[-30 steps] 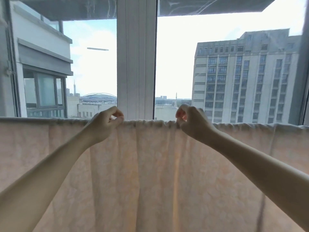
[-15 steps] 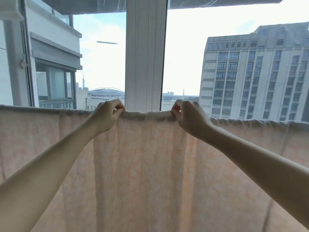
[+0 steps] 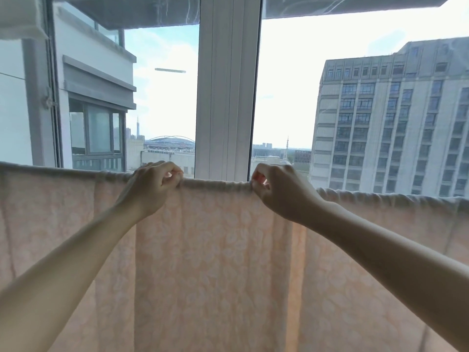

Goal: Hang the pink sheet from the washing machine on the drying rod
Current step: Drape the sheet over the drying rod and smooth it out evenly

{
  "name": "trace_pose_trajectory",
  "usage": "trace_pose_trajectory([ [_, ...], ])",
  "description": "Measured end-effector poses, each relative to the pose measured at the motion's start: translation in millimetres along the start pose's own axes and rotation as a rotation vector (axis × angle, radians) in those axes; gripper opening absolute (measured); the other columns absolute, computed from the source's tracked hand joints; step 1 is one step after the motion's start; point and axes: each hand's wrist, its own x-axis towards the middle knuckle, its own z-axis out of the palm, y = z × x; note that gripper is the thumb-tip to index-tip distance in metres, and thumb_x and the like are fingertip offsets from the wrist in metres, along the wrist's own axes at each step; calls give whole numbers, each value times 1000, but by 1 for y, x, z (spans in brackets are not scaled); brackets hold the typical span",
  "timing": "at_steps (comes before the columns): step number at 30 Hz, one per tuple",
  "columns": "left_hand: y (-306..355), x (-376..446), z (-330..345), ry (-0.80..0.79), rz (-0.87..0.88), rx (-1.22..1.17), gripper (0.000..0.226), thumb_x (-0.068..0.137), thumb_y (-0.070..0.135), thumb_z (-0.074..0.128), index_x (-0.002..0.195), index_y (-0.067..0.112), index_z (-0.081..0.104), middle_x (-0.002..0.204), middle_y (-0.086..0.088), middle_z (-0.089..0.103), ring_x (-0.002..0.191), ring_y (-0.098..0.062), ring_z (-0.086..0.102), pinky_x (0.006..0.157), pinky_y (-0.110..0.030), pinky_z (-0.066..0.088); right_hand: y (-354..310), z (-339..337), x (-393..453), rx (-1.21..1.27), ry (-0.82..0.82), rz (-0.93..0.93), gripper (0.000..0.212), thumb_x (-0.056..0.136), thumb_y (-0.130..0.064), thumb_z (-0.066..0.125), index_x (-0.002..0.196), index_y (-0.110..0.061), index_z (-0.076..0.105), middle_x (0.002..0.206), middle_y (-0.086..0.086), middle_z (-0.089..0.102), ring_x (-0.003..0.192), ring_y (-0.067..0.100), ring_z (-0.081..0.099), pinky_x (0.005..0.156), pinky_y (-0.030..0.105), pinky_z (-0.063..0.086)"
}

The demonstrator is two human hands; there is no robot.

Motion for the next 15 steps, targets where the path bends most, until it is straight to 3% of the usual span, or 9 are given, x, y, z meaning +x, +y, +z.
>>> trace_pose_trajectory([
  [6, -37, -2, -11, -20, -64, -33, 24, 100, 33, 45, 103, 20, 64, 102, 3, 69, 98, -20, 61, 88, -42, 48, -21, 21, 18, 42, -56, -59, 20, 96, -27, 55, 103, -10, 63, 88, 2, 69, 72, 14, 67, 67, 31, 59],
  [12, -65, 0, -29, -88, -41, -61, 23, 98, 37, 46, 111, 24, 61, 102, 14, 63, 92, -10, 59, 85, -36, 46, -57, 49, 39, 63, -47, -60, 20, 96, -28, 54, 101, -12, 64, 89, 1, 70, 73, 13, 67, 68, 31, 59],
  [15, -82, 6, -37, -166, 3, -142, 16, 98, 29, 50, 100, 23, 65, 93, 11, 69, 84, -7, 63, 78, -32, 50, -81, 62, 55, 80, -42, -50, 21, 97, -29, 53, 102, -13, 64, 90, 0, 70, 73, 14, 67, 68, 32, 59],
])
